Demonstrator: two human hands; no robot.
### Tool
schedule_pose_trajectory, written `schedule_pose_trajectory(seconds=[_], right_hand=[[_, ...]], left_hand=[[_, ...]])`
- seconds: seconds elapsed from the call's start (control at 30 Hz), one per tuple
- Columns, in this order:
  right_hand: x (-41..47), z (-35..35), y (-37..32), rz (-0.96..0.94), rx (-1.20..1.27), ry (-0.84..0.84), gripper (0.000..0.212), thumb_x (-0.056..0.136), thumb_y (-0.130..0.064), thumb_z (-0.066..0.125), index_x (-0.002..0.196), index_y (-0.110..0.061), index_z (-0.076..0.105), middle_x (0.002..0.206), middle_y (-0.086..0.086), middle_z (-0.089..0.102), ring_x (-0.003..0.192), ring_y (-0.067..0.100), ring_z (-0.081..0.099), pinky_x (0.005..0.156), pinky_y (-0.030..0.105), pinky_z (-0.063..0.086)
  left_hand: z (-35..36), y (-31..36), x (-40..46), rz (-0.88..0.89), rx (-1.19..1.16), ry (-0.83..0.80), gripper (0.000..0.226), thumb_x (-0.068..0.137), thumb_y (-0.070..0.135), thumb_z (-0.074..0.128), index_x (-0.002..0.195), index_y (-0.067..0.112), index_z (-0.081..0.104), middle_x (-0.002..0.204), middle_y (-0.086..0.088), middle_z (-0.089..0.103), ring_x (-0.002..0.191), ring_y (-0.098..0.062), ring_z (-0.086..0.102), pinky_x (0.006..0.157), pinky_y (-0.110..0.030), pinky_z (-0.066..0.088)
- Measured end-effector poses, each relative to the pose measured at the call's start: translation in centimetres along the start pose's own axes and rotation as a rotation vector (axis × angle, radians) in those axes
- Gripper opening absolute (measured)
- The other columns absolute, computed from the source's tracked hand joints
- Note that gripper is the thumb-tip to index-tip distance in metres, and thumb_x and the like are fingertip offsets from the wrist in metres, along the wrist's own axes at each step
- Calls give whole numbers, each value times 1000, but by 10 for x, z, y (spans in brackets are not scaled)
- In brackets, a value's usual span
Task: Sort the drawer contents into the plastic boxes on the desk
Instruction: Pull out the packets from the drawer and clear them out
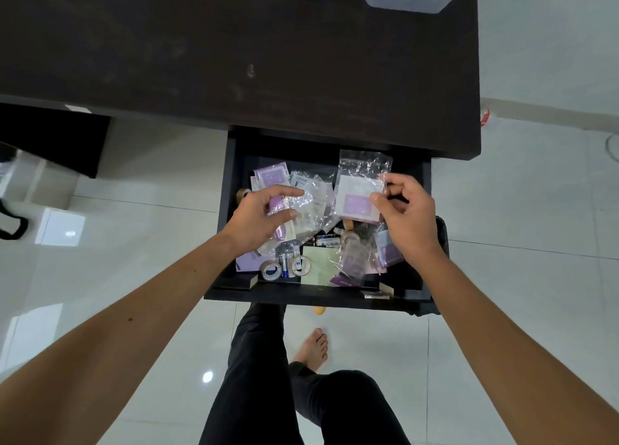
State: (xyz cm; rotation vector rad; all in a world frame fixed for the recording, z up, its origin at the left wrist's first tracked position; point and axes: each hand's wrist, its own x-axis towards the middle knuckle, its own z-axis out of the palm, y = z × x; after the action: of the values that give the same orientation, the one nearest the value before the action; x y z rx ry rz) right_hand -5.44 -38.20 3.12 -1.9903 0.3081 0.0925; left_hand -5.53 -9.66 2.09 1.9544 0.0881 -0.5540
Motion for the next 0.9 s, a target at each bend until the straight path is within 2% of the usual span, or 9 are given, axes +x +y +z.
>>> schedule_pose_trajectory(seconds=[0.07, 0.1, 0.17, 0.33, 0.47, 0.57, 0.63, 0.8, 0.9], right_hand=[[-2, 0, -3, 18, 75, -4, 31, 97, -13, 75, 125, -22, 69, 99, 1, 65, 78, 1, 70, 77, 24, 61], [-3, 1, -4, 30, 119, 7, 30, 97, -12, 75, 124, -23, 69, 98, 1, 65, 80, 1, 70, 77, 24, 61], [-3, 2, -7, 57, 207, 46, 30, 96, -12, 76, 122, -27, 70, 97, 2, 66, 83, 2, 70, 81, 27, 61], [-5, 8, -16, 41, 226, 12, 32, 94, -14, 78, 123, -25, 70, 96, -2, 66, 78, 7, 65, 81, 28, 62], [-7, 23, -20, 54, 148, -88, 32, 92, -12, 81, 121, -19, 69, 90, -7, 64, 69, 4, 67, 64, 23, 57], [-6, 31, -20, 56, 124, -117, 33, 89, -14, 84, 116, -23, 69, 90, -4, 66, 77, 12, 72, 66, 19, 55], [-8, 34, -21, 52, 141, -135, 34, 87, -14, 86, 115, -24, 68, 90, -1, 68, 80, 20, 74, 68, 23, 60], [-11, 27, -15, 1, 58, -174, 41, 83, -19, 89, 118, -25, 69, 98, 0, 72, 89, 16, 69, 80, 22, 59], [-5, 7, 2, -49, -151, -357, 44, 84, -24, 89, 121, -36, 70, 108, -5, 61, 97, 11, 61, 86, 28, 52]], left_hand=[[2, -3, 3, 0, 8, 13, 36, 101, 18, 71, 132, 36, 68, 137, 9, 60, 72, -26, 70, 66, -29, 63], [2, -4, 4, 10, 22, 30, 35, 102, 17, 70, 131, 36, 67, 134, 6, 62, 52, -15, 58, 54, -29, 58], [1, -8, 6, 16, 35, 72, 34, 103, 14, 67, 131, 34, 67, 125, 1, 68, 40, -9, 39, 41, -26, 46], [-4, -9, 7, -17, 24, 130, 32, 104, 14, 66, 128, 35, 68, 112, -4, 73, 51, -20, 46, 51, -48, 55], [0, 2, 4, 30, -154, 62, 27, 108, 34, 56, 132, 28, 68, 91, -2, 55, 60, -5, 54, 63, -30, 60], [1, 10, 6, -7, -264, -5, 43, 96, 40, 72, 136, 26, 67, 115, 3, 64, 95, -17, 73, 81, -38, 65], [5, 12, 7, -16, -281, -41, 54, 85, 23, 86, 135, 26, 67, 129, 5, 64, 107, -22, 74, 82, -38, 66], [9, 10, 7, 6, -191, -14, 58, 86, 8, 86, 136, 33, 65, 141, 17, 56, 120, -28, 70, 94, -45, 64], [3, 2, 6, 19, -190, -27, 68, 88, 0, 82, 134, 46, 63, 157, 7, 47, 108, -41, 70, 80, -49, 67]])
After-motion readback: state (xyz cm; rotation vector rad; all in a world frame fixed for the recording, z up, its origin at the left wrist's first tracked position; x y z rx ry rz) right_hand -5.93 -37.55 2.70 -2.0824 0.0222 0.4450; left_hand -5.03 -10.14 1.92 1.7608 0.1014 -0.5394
